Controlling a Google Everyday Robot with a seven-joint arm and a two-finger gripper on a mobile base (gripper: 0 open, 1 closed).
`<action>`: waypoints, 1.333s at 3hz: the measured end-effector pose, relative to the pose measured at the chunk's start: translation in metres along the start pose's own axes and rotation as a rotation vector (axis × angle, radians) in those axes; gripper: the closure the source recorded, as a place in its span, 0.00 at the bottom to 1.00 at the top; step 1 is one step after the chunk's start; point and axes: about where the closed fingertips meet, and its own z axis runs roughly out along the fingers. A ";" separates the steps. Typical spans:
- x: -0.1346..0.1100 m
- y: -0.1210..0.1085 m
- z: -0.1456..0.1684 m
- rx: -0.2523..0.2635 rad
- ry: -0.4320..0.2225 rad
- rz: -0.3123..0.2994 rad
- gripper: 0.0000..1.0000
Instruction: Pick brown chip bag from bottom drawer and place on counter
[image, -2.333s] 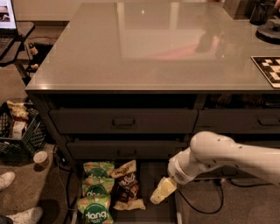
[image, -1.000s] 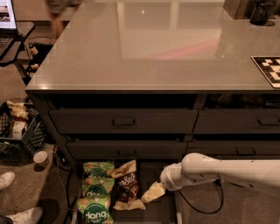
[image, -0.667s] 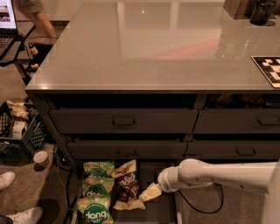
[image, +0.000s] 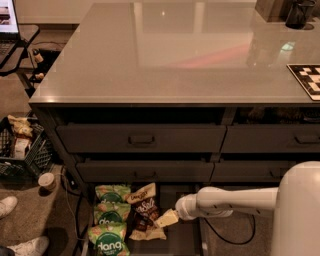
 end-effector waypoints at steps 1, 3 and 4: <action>0.000 0.006 0.013 0.016 -0.032 0.002 0.00; -0.017 -0.003 0.084 0.108 -0.148 0.017 0.00; -0.021 -0.013 0.109 0.135 -0.164 0.030 0.00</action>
Offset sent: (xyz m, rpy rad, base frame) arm 0.0414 0.0690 -0.0684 0.0587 -0.2067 -0.1634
